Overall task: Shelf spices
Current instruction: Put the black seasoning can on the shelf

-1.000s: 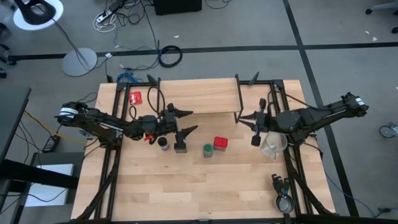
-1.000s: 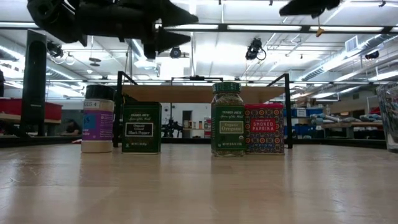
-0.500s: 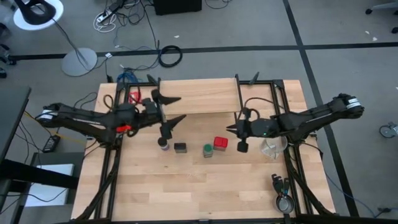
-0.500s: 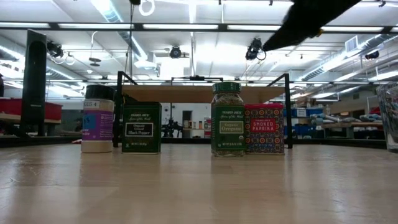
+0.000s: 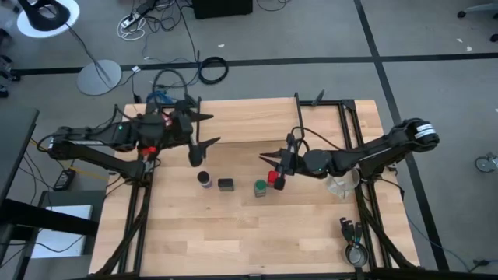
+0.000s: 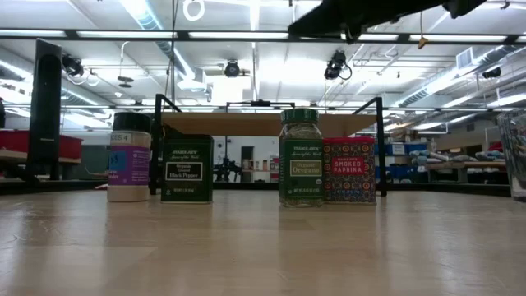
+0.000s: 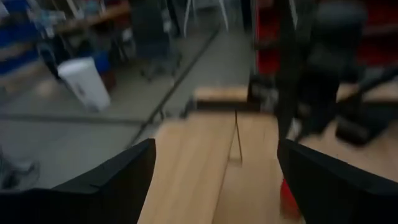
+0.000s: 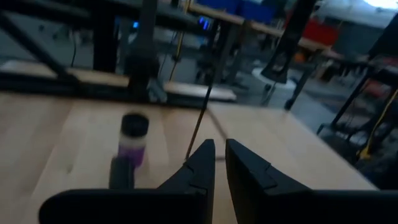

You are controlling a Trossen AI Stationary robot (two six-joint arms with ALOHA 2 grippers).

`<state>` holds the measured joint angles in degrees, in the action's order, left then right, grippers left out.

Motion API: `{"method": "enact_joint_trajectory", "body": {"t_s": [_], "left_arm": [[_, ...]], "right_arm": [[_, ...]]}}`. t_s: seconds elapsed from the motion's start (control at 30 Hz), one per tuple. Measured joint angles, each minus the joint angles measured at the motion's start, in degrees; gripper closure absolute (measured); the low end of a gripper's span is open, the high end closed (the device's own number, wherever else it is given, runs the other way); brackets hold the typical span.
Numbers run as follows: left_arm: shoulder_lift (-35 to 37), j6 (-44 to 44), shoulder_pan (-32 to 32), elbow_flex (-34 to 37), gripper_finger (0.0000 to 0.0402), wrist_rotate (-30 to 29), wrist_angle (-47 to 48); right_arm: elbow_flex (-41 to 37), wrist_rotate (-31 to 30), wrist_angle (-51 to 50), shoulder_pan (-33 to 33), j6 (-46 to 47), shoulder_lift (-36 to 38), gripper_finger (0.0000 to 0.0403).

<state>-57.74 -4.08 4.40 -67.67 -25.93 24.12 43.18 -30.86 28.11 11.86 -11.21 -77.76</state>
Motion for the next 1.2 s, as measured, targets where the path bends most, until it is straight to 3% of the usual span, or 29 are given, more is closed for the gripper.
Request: {"method": "enact_joint_trajectory", "body": {"t_s": [0.3,0.6,0.9,1.2], "left_arm": [[-2.19,8.31,0.13,0.49,0.006,0.11,18.18],[-10.96,10.12,0.21,0.49,0.006,2.16,26.42],[-20.37,9.97,1.35,0.51,0.006,3.11,21.9],[-22.69,7.63,4.43,0.51,0.006,4.31,9.8]], "right_arm": [[0.0,-1.06,12.43,-0.51,-7.43,-0.19,0.0364],[0.0,-1.76,16.56,0.31,-14.01,3.03,0.0364],[0.0,-9.1,12.76,3.26,-21.12,7.24,0.0364],[0.0,-15.02,1.37,7.97,-21.88,16.68,0.0364]]}}
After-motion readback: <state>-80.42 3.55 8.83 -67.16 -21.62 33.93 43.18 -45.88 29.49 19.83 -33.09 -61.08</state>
